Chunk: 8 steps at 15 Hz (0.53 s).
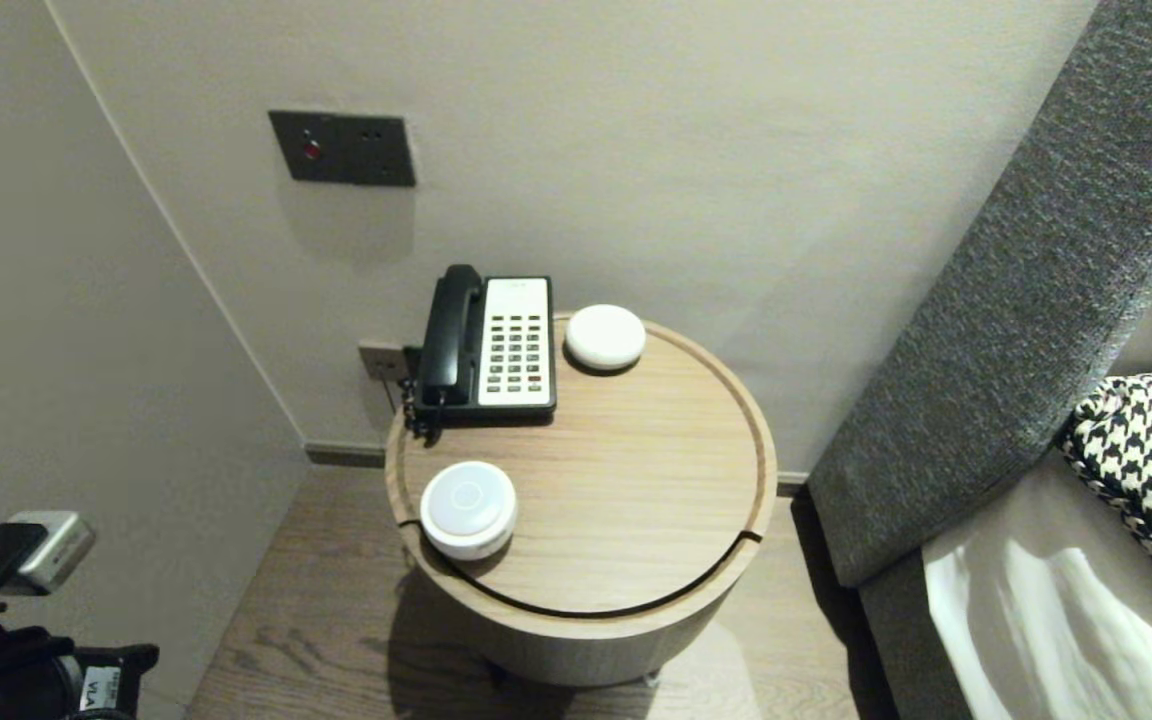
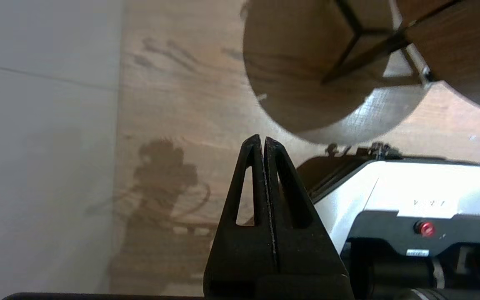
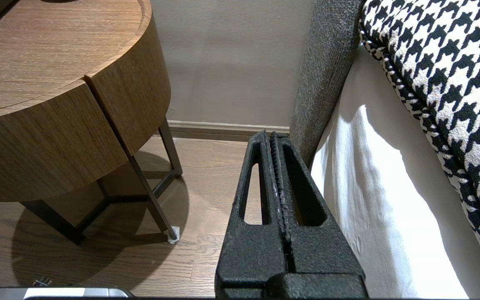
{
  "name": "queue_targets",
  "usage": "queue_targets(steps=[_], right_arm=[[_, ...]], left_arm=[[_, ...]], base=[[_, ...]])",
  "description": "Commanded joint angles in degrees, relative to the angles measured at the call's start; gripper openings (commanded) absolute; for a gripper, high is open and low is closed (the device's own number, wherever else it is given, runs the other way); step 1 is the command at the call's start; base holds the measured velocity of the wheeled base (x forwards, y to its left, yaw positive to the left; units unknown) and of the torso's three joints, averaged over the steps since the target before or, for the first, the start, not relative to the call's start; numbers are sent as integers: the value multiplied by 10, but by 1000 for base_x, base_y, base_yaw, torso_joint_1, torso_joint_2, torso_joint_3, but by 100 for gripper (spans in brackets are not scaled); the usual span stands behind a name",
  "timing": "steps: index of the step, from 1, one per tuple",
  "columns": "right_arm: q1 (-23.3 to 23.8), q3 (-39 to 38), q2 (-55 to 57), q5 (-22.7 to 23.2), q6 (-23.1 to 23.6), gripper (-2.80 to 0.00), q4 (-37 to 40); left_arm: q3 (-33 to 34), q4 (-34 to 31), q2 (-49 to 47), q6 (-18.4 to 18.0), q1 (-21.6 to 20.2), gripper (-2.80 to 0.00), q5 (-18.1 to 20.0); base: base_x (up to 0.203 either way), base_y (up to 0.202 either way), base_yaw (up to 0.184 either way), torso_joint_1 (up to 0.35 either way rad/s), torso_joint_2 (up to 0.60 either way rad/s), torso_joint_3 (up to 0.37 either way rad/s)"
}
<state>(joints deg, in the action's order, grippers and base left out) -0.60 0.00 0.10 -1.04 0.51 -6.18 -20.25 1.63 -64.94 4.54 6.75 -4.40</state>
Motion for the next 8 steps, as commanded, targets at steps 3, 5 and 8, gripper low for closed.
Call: queue_targets(steps=[3, 5, 8], right_arm=[[0, -23, 0, 0, 0, -280, -1], [0, -23, 0, 0, 0, -280, -1], [0, -23, 0, 0, 0, -280, -1]], left_arm=[[-79, -156, 141, -2, -10, -280, 4], [-102, -191, 186, -2, -10, -280, 5], [-109, -256, 267, -1, -10, -280, 9]], base=[[0, 0, 0, 0, 0, 0], [0, 0, 0, 0, 0, 0], [0, 0, 0, 0, 0, 0]])
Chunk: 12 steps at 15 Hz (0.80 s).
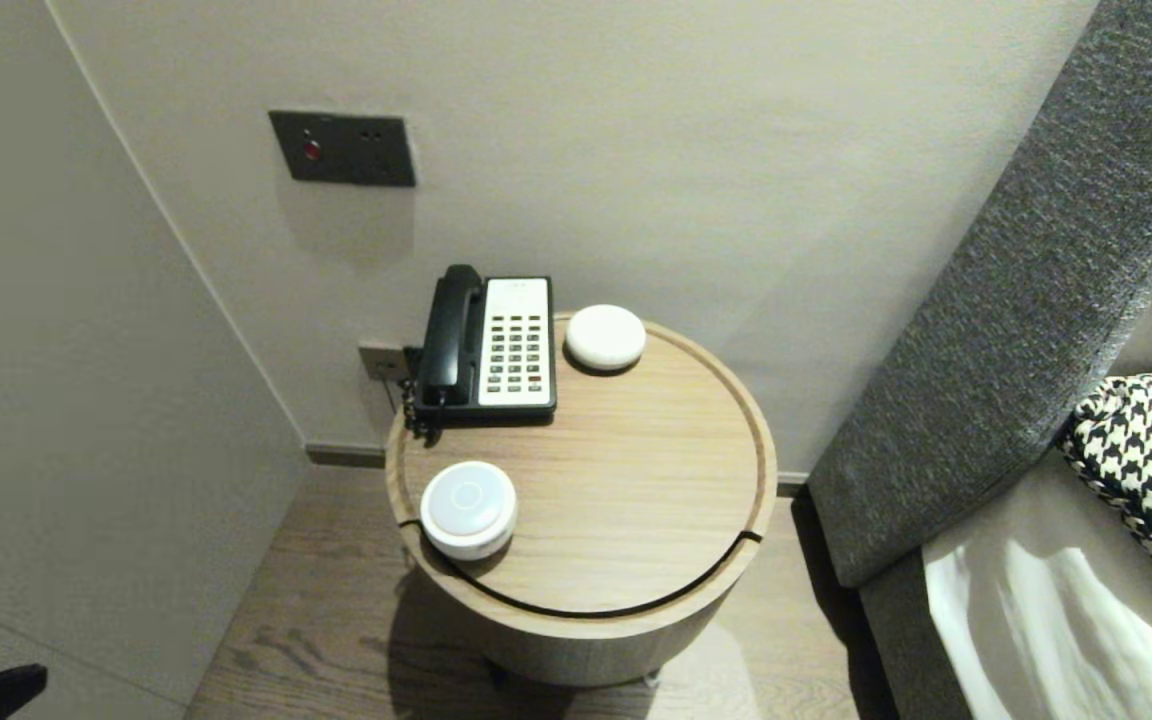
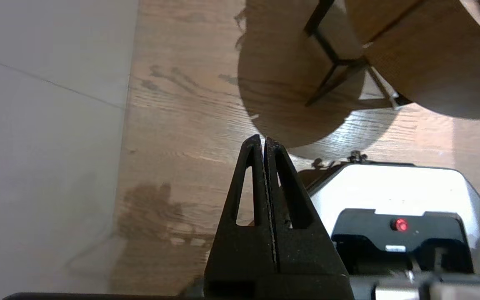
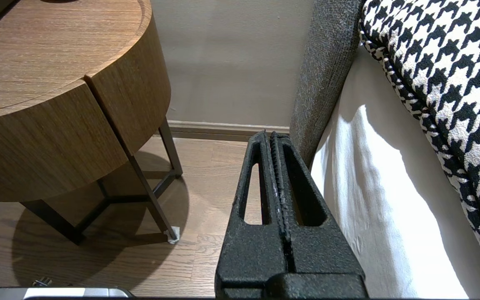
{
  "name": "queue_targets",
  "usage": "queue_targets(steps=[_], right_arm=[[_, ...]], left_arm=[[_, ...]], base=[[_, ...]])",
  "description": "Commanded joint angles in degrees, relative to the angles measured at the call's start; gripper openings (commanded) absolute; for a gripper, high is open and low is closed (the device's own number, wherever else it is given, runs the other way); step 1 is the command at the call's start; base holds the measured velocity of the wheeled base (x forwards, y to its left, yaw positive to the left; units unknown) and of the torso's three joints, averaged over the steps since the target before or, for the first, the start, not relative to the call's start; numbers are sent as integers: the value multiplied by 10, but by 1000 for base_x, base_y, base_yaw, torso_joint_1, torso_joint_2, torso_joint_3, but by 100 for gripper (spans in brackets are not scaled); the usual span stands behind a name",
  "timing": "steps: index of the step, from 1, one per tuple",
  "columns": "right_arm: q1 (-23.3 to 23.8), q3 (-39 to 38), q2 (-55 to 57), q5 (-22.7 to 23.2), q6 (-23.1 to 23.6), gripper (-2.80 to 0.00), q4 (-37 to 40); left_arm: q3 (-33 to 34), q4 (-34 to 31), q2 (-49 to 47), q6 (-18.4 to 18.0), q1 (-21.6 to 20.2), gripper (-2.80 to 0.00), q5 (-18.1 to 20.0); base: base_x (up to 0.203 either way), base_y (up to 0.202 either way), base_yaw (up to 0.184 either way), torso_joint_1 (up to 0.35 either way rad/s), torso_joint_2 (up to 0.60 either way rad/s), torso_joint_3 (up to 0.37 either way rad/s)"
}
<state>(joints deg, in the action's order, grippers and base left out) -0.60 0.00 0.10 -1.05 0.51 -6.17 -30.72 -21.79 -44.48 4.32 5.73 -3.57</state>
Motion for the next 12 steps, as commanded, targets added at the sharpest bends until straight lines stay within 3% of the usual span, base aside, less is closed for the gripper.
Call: queue_targets(steps=[1, 9, 12], right_arm=[[0, -23, 0, 0, 0, -280, -1], [0, -23, 0, 0, 0, -280, -1], [0, -23, 0, 0, 0, -280, -1]], left_arm=[[2, -35, 92, 3, 0, -280, 1], [99, -47, 240, 10, -34, -280, 20], [120, -1, 260, 5, -34, -280, 20]], base=[[0, 0, 0, 0, 0, 0], [0, 0, 0, 0, 0, 0], [0, 0, 0, 0, 0, 0]])
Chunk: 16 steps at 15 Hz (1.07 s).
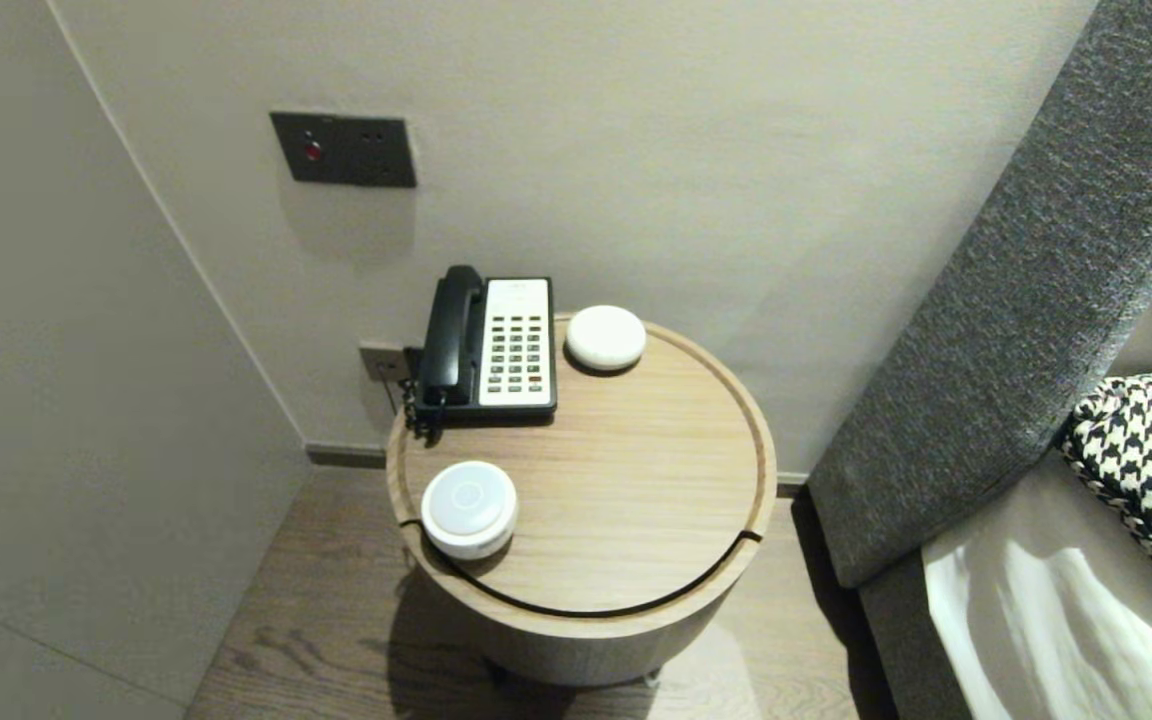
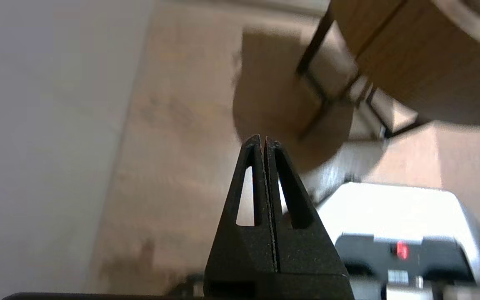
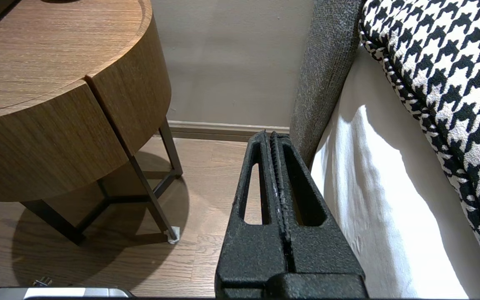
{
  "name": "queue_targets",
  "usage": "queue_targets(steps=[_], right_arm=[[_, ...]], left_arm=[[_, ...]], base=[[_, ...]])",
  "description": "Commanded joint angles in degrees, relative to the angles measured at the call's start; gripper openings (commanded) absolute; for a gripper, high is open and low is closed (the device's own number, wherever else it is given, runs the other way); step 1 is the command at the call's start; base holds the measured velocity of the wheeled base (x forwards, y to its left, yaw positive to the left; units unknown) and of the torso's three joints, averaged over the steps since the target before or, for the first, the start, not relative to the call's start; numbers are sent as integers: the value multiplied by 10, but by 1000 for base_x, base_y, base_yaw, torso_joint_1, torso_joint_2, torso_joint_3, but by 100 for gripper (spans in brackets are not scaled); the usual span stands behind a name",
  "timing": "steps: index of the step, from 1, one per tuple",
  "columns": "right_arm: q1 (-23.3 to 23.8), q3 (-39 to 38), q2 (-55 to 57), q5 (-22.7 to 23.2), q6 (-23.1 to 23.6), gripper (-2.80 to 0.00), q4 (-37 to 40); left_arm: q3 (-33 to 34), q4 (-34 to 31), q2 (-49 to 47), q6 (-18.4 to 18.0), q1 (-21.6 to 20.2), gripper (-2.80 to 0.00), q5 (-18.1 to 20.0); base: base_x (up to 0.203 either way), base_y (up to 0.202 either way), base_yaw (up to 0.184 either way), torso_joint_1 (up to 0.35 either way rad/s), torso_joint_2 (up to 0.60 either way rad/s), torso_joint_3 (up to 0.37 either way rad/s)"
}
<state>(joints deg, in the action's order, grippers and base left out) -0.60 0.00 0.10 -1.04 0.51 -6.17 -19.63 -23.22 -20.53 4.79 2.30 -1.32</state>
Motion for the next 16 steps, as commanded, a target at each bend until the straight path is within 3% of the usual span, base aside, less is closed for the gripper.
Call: queue_targets(steps=[1, 6, 13, 16], right_arm=[[0, -23, 0, 0, 0, -280, -1], [0, -23, 0, 0, 0, -280, -1], [0, -23, 0, 0, 0, -280, -1], [0, -23, 0, 0, 0, -280, -1]], left_arm=[[17, 17, 30, -1, 0, -280, -3], [79, 21, 118, -40, -17, -280, 1], [109, 19, 198, -84, -21, -280, 14], [111, 23, 205, -85, -21, -280, 12]], base=[[0, 0, 0, 0, 0, 0], [0, 0, 0, 0, 0, 0], [0, 0, 0, 0, 0, 0], [0, 0, 0, 0, 0, 0]])
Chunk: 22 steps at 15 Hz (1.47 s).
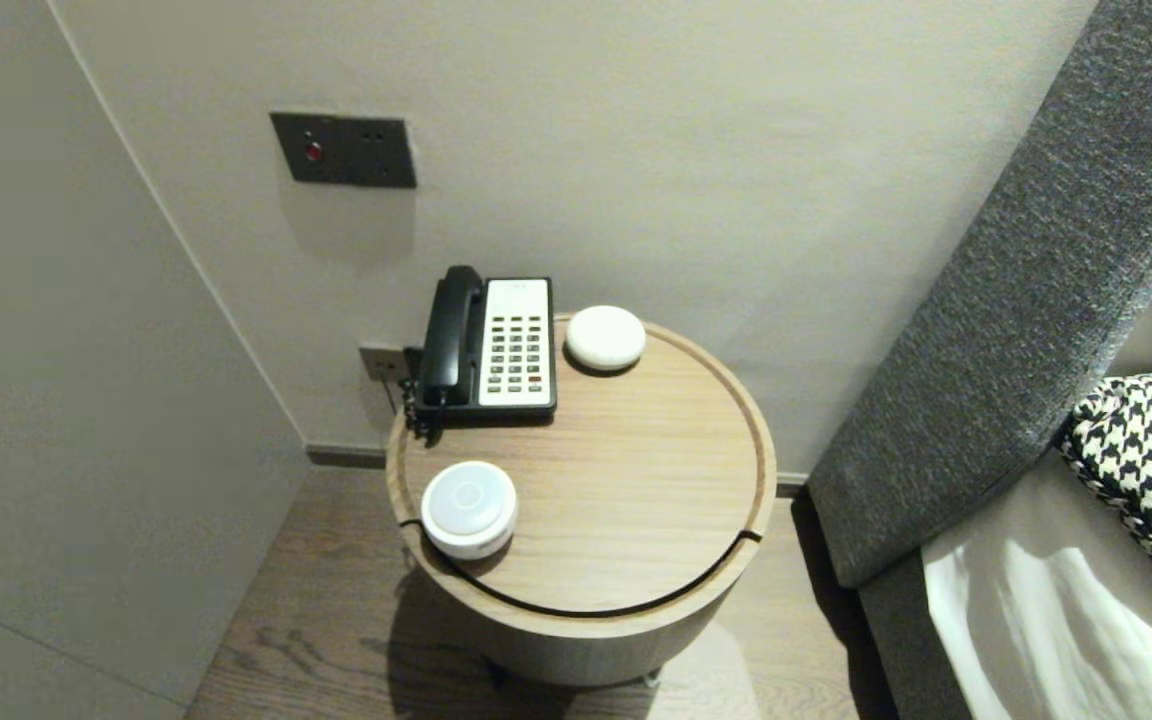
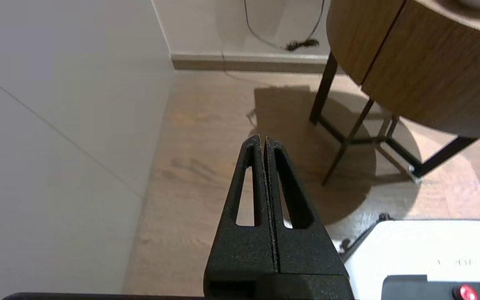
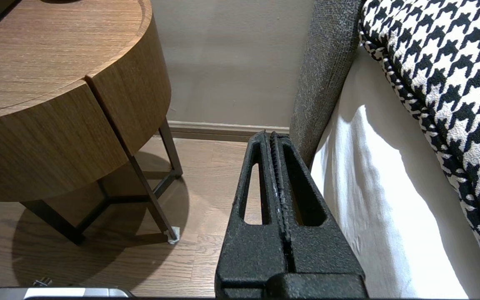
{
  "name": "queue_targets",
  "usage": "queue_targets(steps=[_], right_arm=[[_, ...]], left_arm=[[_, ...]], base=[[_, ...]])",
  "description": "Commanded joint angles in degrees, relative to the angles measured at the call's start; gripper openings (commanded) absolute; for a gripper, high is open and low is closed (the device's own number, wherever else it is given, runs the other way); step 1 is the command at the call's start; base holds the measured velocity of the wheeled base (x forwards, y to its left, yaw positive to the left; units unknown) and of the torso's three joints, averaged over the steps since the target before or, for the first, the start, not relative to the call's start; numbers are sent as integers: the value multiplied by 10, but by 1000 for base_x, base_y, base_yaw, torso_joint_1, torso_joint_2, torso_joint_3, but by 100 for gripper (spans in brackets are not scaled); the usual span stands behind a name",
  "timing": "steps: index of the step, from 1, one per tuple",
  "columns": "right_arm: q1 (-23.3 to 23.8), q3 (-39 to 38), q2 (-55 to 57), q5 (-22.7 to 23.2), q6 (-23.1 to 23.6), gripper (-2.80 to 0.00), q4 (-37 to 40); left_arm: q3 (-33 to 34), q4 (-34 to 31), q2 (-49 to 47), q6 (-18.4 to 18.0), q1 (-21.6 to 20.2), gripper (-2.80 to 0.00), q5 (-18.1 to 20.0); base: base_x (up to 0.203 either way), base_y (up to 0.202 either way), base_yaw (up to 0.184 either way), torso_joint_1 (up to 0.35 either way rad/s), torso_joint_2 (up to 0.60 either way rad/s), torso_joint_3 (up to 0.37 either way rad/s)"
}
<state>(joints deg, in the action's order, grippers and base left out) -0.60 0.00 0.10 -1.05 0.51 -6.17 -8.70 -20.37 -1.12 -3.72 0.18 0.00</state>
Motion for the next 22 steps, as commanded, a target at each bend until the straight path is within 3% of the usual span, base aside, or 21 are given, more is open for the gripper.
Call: queue_targets(steps=[1, 5, 7, 22], right_arm=[[0, -23, 0, 0, 0, -280, -1], [0, -23, 0, 0, 0, -280, -1], [0, -23, 0, 0, 0, -280, -1], [0, -23, 0, 0, 0, -280, -1]], left_arm=[[1, -5, 11, 1, 0, -280, 3], [1, -5, 10, 8, 0, -280, -4], [1, -5, 11, 46, 0, -280, -19], [5, 14, 11, 52, 0, -280, -36]], base=[[0, 0, 0, 0, 0, 0], [0, 0, 0, 0, 0, 0], [0, 0, 0, 0, 0, 0], [0, 0, 0, 0, 0, 0]])
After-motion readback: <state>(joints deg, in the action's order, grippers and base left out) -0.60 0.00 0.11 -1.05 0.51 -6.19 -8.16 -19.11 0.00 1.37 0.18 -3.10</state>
